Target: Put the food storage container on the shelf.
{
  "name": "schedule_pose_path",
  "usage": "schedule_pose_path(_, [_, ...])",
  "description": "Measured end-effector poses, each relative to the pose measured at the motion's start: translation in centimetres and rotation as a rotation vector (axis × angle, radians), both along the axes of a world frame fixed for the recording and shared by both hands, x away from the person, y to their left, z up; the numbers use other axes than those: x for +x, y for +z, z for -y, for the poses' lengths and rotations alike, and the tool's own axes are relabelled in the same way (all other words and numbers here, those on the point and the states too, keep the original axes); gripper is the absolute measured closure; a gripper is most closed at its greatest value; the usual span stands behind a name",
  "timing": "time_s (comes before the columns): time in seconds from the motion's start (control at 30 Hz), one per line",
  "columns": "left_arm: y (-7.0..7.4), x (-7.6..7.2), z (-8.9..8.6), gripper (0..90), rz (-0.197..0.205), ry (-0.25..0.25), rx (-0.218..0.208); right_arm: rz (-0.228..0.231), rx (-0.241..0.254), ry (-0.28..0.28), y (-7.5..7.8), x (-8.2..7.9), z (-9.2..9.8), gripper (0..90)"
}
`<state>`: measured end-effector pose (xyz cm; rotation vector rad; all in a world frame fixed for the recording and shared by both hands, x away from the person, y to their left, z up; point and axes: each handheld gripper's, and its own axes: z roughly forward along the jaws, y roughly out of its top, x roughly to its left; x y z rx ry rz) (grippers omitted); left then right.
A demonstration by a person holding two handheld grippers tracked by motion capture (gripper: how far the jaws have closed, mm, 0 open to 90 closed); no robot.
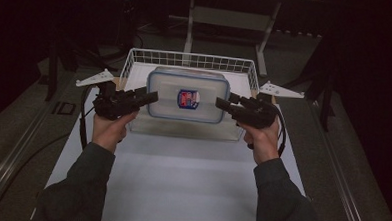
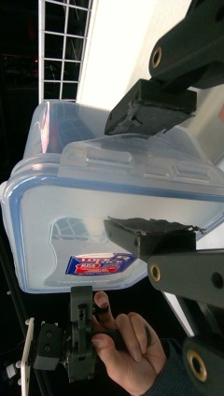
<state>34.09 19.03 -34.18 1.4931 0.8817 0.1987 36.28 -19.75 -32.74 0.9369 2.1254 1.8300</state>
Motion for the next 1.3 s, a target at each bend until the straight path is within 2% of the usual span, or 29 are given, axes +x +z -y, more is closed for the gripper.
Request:
schedule_pose_path(0.27, [0.7, 1.9, -0.1, 52.3, 0.008, 0.011, -0.026, -0.003, 0.018, -0.002, 0.6, 1.9, -0.1, 48.3])
schedule_pose_path(0.4, [0.7, 2.8, -0.1, 52.3, 0.005, 0.013, -0.033, -0.003, 0.012, -0.003, 0.9, 2.8, -0.2, 48.3])
schedule_pose_path(0.57, [0.3, 3.8, -0.1, 52.2, -0.013, 0.018, -0.043, -0.023, 0.011, -0.007, 0.7, 3.9, -0.2, 48.2])
schedule_pose_path(0.73, [-0.2, 4.9, -0.2, 52.2, -0.039, 0.032, -0.073, -0.051, 0.026, -0.016, 0.4, 5.0, -0.3, 48.2])
schedule_pose_path(0.9, [-0.6, 5.6, 0.0, 52.1, -0.056, 0.036, -0.062, -0.078, 0.034, -0.025, 0.0, 6.0, -0.3, 48.2])
schedule_pose_path(1.13, [-0.6, 6.2, 0.0, 51.6, -0.072, 0.042, -0.077, -0.106, 0.05, -0.037, -0.1, 6.5, -0.3, 48.1])
schedule_pose_path(1.23, [-0.4, 6.7, 0.0, 51.3, -0.098, 0.041, -0.087, -0.131, 0.056, -0.053, 0.1, 6.8, -0.3, 47.9])
schedule_pose_path(1.3, [-0.3, 6.9, 0.0, 51.0, -0.103, 0.044, -0.075, -0.141, 0.061, -0.055, 0.1, 6.9, -0.3, 47.9])
